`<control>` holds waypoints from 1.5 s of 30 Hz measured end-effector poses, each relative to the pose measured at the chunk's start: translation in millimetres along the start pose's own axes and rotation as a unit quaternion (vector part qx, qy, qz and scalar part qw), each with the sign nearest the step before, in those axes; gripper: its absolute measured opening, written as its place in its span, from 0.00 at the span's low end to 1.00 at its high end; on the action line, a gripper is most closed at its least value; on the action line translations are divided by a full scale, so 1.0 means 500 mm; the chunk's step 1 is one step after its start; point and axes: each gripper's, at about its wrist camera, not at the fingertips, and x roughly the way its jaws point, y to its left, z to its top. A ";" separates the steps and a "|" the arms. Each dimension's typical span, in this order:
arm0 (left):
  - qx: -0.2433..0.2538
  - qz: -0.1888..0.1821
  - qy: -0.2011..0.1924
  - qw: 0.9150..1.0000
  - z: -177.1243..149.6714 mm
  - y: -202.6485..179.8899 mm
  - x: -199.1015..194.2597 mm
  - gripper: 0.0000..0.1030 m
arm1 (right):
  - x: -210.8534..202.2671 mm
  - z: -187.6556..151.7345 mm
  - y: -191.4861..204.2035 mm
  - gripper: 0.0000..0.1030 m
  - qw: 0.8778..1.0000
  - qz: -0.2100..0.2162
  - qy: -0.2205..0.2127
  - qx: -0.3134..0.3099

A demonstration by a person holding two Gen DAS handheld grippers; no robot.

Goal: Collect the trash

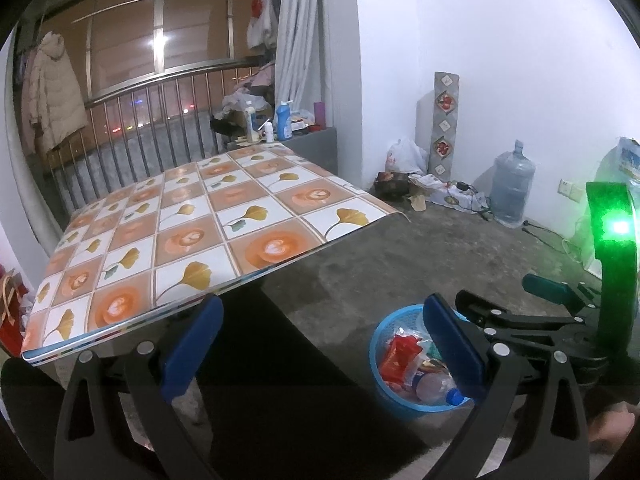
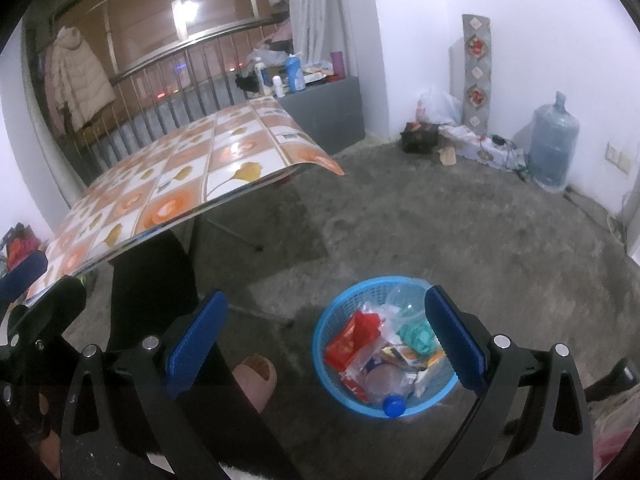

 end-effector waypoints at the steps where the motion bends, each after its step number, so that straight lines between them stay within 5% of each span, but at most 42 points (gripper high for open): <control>1: 0.001 0.003 0.000 1.000 0.001 -0.001 -0.001 0.96 | 0.000 0.001 -0.001 0.92 1.000 0.000 0.000 0.001; 45: -0.028 -0.003 -0.003 1.000 0.001 0.018 0.003 0.96 | 0.000 0.000 -0.007 0.92 1.000 0.002 0.005 0.002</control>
